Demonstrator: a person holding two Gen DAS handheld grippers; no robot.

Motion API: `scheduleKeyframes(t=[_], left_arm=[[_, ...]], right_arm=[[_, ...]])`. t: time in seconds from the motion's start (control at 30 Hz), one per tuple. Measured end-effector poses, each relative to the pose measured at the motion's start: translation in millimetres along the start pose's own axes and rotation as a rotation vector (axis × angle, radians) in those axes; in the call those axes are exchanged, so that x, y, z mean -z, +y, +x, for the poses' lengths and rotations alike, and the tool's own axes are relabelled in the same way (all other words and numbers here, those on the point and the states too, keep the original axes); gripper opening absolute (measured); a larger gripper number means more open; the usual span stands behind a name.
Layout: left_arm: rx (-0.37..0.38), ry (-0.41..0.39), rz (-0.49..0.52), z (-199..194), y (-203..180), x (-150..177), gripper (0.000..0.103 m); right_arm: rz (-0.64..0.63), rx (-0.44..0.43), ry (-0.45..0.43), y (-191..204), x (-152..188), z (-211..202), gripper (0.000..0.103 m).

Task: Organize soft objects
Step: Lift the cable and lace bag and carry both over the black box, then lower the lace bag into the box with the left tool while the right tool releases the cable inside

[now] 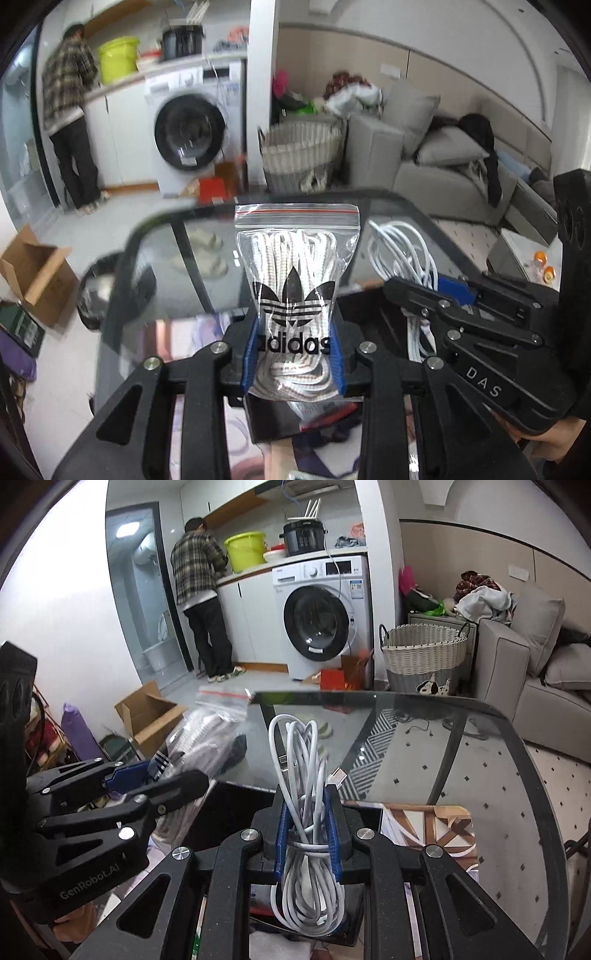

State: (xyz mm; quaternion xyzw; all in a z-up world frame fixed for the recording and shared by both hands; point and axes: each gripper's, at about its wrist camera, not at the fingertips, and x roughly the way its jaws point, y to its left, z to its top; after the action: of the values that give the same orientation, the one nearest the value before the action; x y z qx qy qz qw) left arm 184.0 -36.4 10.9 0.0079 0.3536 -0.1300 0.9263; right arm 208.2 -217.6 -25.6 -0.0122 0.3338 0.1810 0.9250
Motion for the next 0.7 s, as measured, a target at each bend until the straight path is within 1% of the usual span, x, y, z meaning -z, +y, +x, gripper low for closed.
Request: scheduleKeyframes(t=[0.03, 0.1, 0.2, 0.37, 0.5, 0.6, 0.7], left_arm=[[0.014, 0.036, -0.012, 6.0, 0.5, 1.8, 0.030], [0.018, 0.074, -0.027, 13.1, 1.6, 5.3, 0.030], [-0.002, 0.102, -0.018, 17.4, 0.1, 7.8, 0.030], [-0.013, 0.159, 0.008, 25.2, -7.3, 14.4, 0.030], [-0.015, 0.209, 0.021, 33.7, -11.5, 18.5, 0.030], [-0.013, 0.253, 0.013, 39.6, -10.2, 22.6, 0.030], [-0.021, 0.267, 0.025, 40.2, -10.1, 23.9, 0.030]], right_arm=[[-0.006, -0.001, 0.015, -0.2, 1.4, 4.2, 0.018], [-0.013, 0.002, 0.039, -1.5, 5.2, 10.8, 0.018], [-0.029, 0.016, 0.074, -1.3, 10.7, 20.0, 0.018], [-0.056, 0.044, 0.111, 0.4, 16.3, 32.7, 0.018], [-0.093, 0.051, 0.138, 5.1, 24.6, 41.8, 0.018], [-0.123, 0.046, 0.155, 9.0, 28.3, 46.3, 0.018], [-0.152, 0.022, 0.174, 11.4, 32.3, 51.3, 0.018]])
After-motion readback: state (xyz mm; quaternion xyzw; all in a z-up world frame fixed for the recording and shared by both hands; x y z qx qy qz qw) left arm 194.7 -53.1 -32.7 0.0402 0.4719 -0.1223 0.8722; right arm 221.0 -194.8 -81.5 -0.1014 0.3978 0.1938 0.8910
